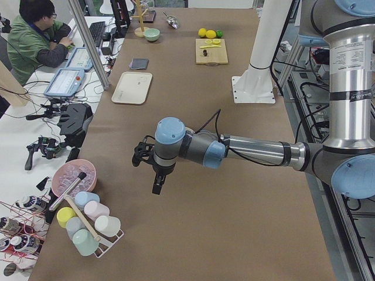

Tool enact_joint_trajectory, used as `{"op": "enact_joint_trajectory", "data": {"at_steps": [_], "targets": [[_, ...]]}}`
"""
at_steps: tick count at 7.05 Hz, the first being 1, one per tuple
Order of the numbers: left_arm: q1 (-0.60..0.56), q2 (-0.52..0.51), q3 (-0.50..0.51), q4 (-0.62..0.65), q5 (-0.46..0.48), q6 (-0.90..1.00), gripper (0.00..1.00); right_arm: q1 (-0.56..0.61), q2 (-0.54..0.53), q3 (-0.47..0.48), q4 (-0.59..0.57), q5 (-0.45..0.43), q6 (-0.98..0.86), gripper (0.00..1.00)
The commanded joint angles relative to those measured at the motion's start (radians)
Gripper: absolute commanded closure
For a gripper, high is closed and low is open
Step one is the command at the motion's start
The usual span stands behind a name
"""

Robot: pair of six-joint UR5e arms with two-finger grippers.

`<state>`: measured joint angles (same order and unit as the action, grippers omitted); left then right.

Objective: Place red cherry on plate

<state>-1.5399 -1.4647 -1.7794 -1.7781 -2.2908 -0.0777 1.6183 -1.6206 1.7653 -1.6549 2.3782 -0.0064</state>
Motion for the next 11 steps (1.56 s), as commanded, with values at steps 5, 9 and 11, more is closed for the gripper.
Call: {"op": "enact_joint_trajectory", "data": {"at_steps": [5,9,11], "targets": [[0.001,-0.009,0.066,-0.023,0.007,0.006,0.02,-0.001,0.005,0.014,0.000,0.015,0.037,0.00],[0.000,-0.014,0.061,-0.021,0.005,0.001,0.02,-0.001,0.005,0.019,-0.003,0.016,0.029,0.00],[0.000,-0.009,0.058,-0.027,0.001,0.006,0.02,-0.001,0.004,0.017,-0.005,0.015,0.029,0.00]]}}
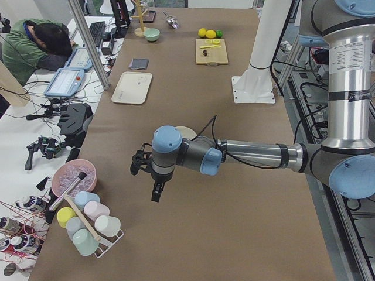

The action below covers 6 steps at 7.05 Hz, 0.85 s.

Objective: Place red cherry on plate

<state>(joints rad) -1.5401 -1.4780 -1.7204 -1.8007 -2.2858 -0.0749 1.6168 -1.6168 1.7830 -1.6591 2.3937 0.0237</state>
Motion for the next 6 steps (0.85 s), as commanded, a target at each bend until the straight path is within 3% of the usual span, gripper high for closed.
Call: {"op": "enact_joint_trajectory", "data": {"at_steps": [1,6], "targets": [[0.000,0.002,0.001,-0.009,-0.007,0.001,0.02,0.000,0.000,-0.002,0.001,0.001,-0.001,0.00],[0.003,-0.004,0.047,-0.072,-0.004,-0.003,0.02,0.000,-0.011,0.006,0.004,0.002,-0.005,0.00]]}}
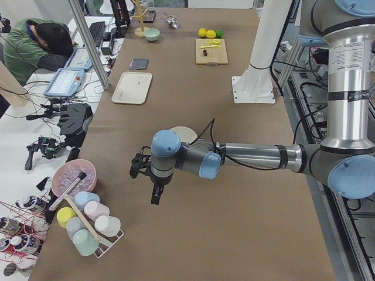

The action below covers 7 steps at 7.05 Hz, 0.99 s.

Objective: Place red cherry on plate

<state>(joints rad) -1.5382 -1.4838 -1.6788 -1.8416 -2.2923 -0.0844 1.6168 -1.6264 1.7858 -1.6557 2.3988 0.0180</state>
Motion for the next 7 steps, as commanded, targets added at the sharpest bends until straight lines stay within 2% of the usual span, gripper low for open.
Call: {"op": "enact_joint_trajectory", "data": {"at_steps": [1,3,7], "targets": [[0.001,0.007,0.008,-0.059,-0.001,0.006,0.02,0.000,-0.001,0.004,0.001,-0.004,0.000,0.00],[0.004,-0.004,0.028,-0.056,-0.001,0.002,0.02,0.000,-0.001,0.006,0.001,-0.006,0.000,0.00],[0.006,0.008,0.014,-0.068,-0.079,0.000,0.02,0.000,-0.004,0.006,0.001,-0.006,-0.001,0.00]]}}
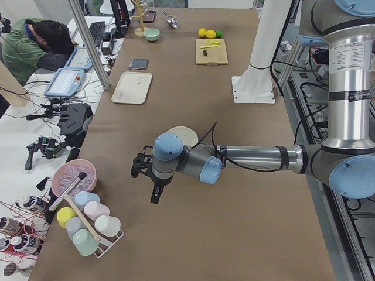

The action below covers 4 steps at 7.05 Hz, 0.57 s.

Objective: Place red cherry on plate

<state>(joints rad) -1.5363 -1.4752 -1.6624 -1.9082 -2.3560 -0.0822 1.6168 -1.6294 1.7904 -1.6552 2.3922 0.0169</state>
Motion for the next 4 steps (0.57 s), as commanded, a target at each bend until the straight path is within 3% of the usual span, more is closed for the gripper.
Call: {"op": "enact_joint_trajectory", "data": {"at_steps": [1,3,4], "targets": [[0.005,-0.010,-0.004,-0.003,-0.017,-0.017,0.02,0.000,0.000,0.001,0.000,-0.001,-0.002,0.00],[0.100,-0.030,-0.052,-0.015,-0.046,-0.239,0.02,0.000,0.000,0.001,0.000,-0.002,0.000,0.00],[0.170,-0.033,-0.054,-0.094,-0.040,-0.355,0.02,0.000,0.003,0.001,0.000,0.010,0.008,0.00]]}}
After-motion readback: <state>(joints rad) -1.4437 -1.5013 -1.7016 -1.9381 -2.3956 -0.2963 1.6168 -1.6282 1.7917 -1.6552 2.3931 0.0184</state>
